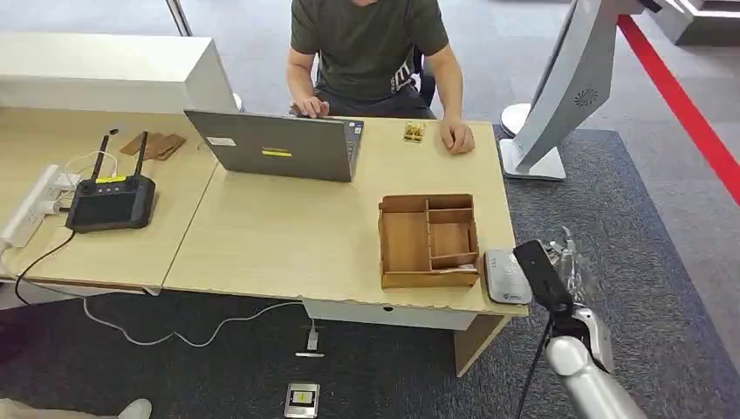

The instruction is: Pass the card to the sensor for recognition and then transmit it.

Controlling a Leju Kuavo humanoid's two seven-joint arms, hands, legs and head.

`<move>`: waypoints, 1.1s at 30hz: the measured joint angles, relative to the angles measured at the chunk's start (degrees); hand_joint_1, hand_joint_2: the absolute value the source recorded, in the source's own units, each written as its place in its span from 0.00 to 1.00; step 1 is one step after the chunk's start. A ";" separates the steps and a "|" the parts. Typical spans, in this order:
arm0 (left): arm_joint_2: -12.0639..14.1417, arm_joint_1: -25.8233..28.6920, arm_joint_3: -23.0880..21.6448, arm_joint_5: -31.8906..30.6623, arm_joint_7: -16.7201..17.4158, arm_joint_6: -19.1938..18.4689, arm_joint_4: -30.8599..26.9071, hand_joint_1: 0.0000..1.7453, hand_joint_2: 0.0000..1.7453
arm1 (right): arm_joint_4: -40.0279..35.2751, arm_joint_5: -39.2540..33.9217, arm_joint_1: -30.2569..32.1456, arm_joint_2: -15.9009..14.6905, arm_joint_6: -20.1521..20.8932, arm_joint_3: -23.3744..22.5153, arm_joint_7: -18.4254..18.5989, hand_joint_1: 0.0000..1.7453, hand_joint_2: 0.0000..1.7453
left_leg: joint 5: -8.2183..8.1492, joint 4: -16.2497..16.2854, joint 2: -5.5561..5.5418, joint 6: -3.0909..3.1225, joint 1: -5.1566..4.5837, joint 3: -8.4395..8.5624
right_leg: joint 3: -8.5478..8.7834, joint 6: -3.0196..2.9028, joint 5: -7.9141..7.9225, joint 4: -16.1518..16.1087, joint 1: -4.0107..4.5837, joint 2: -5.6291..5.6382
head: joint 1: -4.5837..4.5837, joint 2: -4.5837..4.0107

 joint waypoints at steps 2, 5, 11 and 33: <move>0.00 -0.07 0.00 0.00 0.02 0.00 0.00 0.00 1.00 | 0.46 0.00 0.01 0.28 0.17 0.02 0.00 1.00 1.00 | 0.00 0.00 0.00 0.00 0.00 0.00 | 0.00 0.00 0.00 0.00 0.00 0.00 | 0.00 0.00; 0.00 -0.11 0.00 0.00 0.04 -0.02 0.00 0.00 1.00 | 1.09 0.00 0.01 0.50 0.26 0.00 0.00 1.00 1.00 | 0.00 0.00 0.00 0.00 0.00 0.00 | 0.00 0.00 0.00 0.00 0.00 0.00 | 0.00 0.00; 0.00 -0.32 0.00 -0.26 0.46 -0.35 0.00 0.00 1.00 | 2.88 -0.02 -0.12 1.35 4.74 0.20 -0.09 1.00 1.00 | 0.00 0.00 0.00 0.00 0.00 -0.02 | 0.00 0.00 0.00 0.00 0.00 0.00 | 0.00 0.00; 0.00 -0.57 0.00 -0.44 0.41 -0.59 0.00 0.00 1.00 | 4.86 2.45 -1.06 3.10 3.74 1.90 0.63 1.00 1.00 | 0.01 0.00 0.00 -0.01 0.00 -0.02 | -0.01 0.00 0.00 0.01 0.00 0.00 | 0.00 0.00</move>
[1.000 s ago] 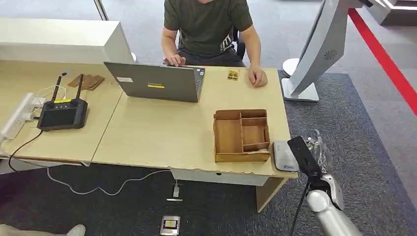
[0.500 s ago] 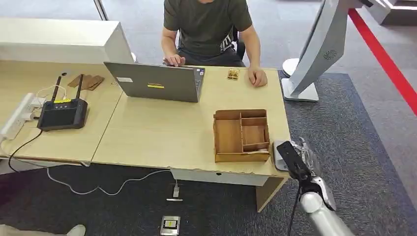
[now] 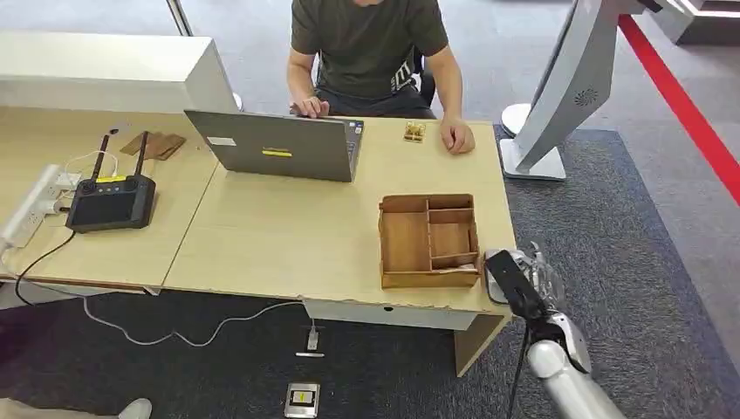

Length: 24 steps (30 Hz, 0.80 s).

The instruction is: Pass the card to the sensor for recognition and then transmit it.

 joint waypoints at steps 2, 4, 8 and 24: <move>0.00 0.03 0.00 -0.02 -0.07 0.00 0.00 0.00 1.00 | -1.75 0.79 -0.01 -0.35 0.09 0.00 1.05 1.00 1.00 | 0.00 0.00 0.00 0.00 0.00 0.01 | 0.00 0.00 0.00 0.00 0.00 0.00 | 0.02 0.00; 0.00 0.08 0.00 -0.02 -0.17 0.00 0.00 0.00 1.00 | -3.24 2.02 0.08 -0.74 -0.61 0.00 1.29 1.00 1.00 | 0.00 0.00 0.00 0.00 0.00 0.00 | 0.00 0.00 0.00 0.00 0.00 0.00 | 0.02 0.00; 0.02 0.19 0.00 -0.02 -0.57 0.00 0.02 0.00 1.00 | -8.15 5.16 0.30 -1.79 -1.31 -0.20 3.39 1.00 1.00 | 0.01 0.00 0.00 0.00 0.00 0.01 | 0.00 0.02 0.02 0.00 0.00 0.00 | 0.02 0.00; 0.00 0.07 0.00 -1.40 -0.18 0.00 0.04 0.00 1.00 | -26.78 6.71 -3.45 -4.33 5.81 -1.64 4.75 1.00 1.00 | 0.06 0.00 0.00 0.00 -0.01 -0.08 | -0.04 -0.03 0.10 0.05 -0.01 0.02 | 0.00 0.00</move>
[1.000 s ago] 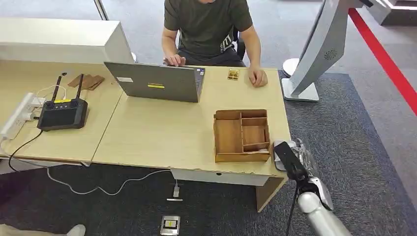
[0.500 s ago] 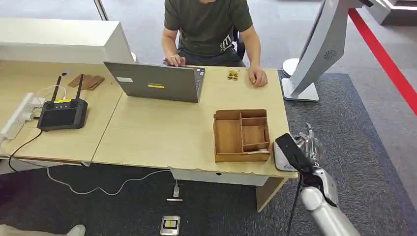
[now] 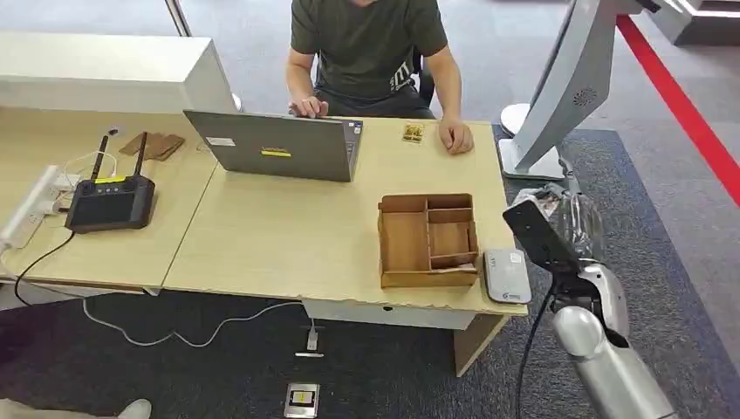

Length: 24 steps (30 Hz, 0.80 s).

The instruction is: Pass the card to the sensor for recognition and then transmit it.

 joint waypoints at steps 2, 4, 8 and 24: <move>-0.02 -0.65 0.00 -0.66 0.70 -0.11 0.00 0.00 1.00 | 0.35 -1.32 -3.63 0.86 2.72 1.34 -0.57 1.00 1.00 | 0.11 0.00 0.01 0.03 0.00 -0.07 | -0.08 0.01 0.07 0.03 0.00 0.00 | 0.02 0.00; -0.11 -1.44 0.00 -1.64 1.58 -0.33 0.00 0.00 1.00 | 2.15 -4.60 -8.44 2.41 5.70 3.13 -1.84 1.00 1.00 | 0.21 -0.01 0.01 -0.01 0.01 -0.22 | -0.20 -0.01 0.14 0.06 0.00 0.00 | 0.02 0.00; -0.61 -3.64 -0.13 -3.41 3.26 -0.33 0.00 0.00 1.00 | 10.96 -13.45 -19.03 7.37 9.54 7.50 -5.18 1.00 1.00 | 0.59 -0.01 -0.13 -0.08 0.07 -0.69 | -0.73 -0.08 0.40 0.13 0.00 -0.06 | -0.02 0.00; -1.79 -5.89 -1.48 -4.81 6.30 -0.39 0.00 0.00 1.00 | 40.96 -16.98 -34.46 20.42 10.13 16.85 -4.26 1.00 1.00 | 0.68 0.00 -0.11 -0.17 0.10 -0.78 | -0.85 -0.16 0.50 0.12 0.05 -0.10 | 0.02 0.00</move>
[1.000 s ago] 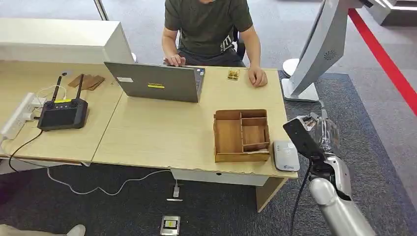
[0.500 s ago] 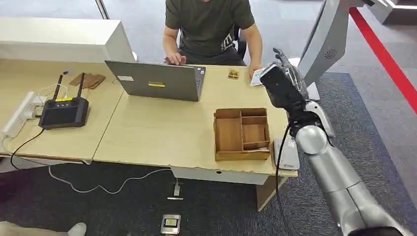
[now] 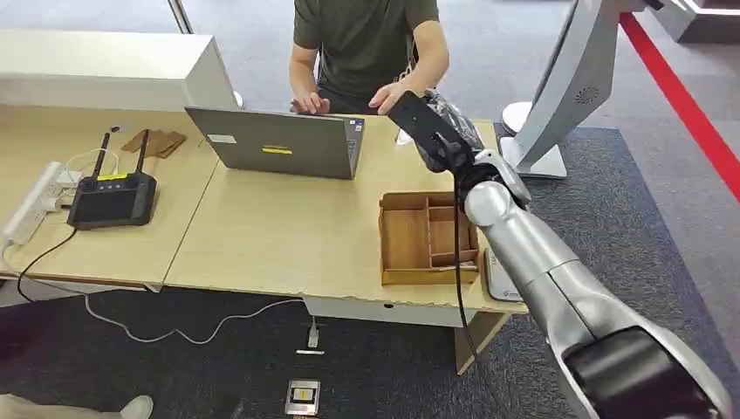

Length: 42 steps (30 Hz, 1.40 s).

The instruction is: Pass the card to the sensor for recognition and then transmit it.

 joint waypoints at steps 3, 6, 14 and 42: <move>-0.02 0.18 -0.07 0.24 -0.26 0.00 0.00 0.00 1.00 | 2.34 0.74 -0.72 0.72 -0.22 1.03 0.26 1.00 1.00 | 0.00 0.00 -0.01 0.00 0.01 -0.01 | 0.01 0.01 0.01 -0.01 0.00 0.00 | 0.00 0.00; -0.02 0.32 -0.11 0.42 -0.31 0.00 0.00 0.00 1.00 | 3.83 1.38 -0.97 1.18 -0.41 1.79 0.70 1.00 1.00 | 0.00 0.00 0.00 0.00 0.01 0.00 | 0.00 0.01 0.02 0.00 -0.01 0.00 | 0.00 0.00; -0.05 0.41 -0.42 0.57 -0.31 0.00 0.00 0.00 1.00 | 6.73 4.04 -1.71 1.97 -1.05 4.59 2.10 1.00 1.00 | 0.01 0.00 0.02 0.00 0.01 0.01 | 0.00 0.00 0.03 0.00 0.00 0.01 | -0.02 0.00; 0.02 2.36 -0.44 2.95 -3.41 0.24 0.02 0.00 1.00 | 5.52 -1.07 0.03 1.45 -6.66 7.41 -7.30 0.00 1.00 | 0.00 0.01 0.05 0.00 0.01 0.05 | 0.00 0.00 0.04 -0.06 0.00 0.03 | -0.02 0.00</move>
